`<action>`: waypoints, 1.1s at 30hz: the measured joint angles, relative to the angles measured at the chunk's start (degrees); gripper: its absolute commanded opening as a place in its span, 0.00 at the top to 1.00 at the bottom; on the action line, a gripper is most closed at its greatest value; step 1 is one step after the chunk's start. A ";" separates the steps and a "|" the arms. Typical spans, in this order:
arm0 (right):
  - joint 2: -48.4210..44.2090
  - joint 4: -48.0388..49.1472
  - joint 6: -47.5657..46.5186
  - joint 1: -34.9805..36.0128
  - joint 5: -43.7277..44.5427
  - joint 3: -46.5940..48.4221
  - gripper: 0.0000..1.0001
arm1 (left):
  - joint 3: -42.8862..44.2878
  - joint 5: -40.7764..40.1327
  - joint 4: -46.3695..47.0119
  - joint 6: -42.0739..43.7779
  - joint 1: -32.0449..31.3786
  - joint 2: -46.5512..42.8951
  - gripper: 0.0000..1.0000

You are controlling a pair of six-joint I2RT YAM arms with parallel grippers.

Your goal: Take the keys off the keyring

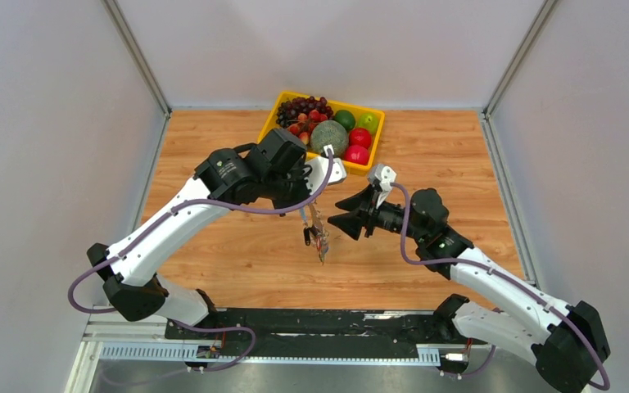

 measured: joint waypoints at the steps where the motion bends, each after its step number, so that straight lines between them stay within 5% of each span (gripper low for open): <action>1: -0.81 0.68 -0.63 0.00 -0.26 -0.09 0.47 | 0.00 0.07 0.00 0.07 -0.22 0.00 1.00; 33: 3.30 12.76 -7.63 0.94 -10.88 2.01 0.43 | -1.75 3.45 0.83 1.03 -5.84 -2.54 1.00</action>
